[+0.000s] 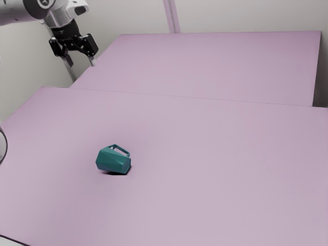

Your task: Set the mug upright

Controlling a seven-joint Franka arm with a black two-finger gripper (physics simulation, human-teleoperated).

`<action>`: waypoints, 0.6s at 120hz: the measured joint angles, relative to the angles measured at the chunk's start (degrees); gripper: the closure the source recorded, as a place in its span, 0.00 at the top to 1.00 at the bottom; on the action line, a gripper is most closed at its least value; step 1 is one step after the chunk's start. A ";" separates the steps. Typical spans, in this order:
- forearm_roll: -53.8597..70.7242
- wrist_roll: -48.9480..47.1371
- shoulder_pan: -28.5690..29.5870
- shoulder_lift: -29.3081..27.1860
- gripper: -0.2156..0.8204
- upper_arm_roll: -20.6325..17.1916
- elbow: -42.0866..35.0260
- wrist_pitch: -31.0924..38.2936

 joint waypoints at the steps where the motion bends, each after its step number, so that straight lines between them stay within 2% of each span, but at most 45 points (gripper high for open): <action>1: -0.18 0.05 0.05 -0.01 0.78 0.03 -0.06 -0.10; 17: -3.90 0.77 -0.03 -0.62 0.78 1.75 -2.84 -0.79; 25: -9.46 1.28 0.18 -1.76 0.77 6.24 -10.14 -0.04; 34: -17.64 3.56 5.20 -2.41 0.77 9.08 -19.40 2.05; 50: -30.48 10.21 13.98 -0.79 0.78 9.98 -29.60 4.86; 61: -37.17 15.57 15.70 0.28 0.78 10.04 -35.76 6.56; 72: -41.28 20.66 16.19 3.10 0.77 10.05 -38.55 7.51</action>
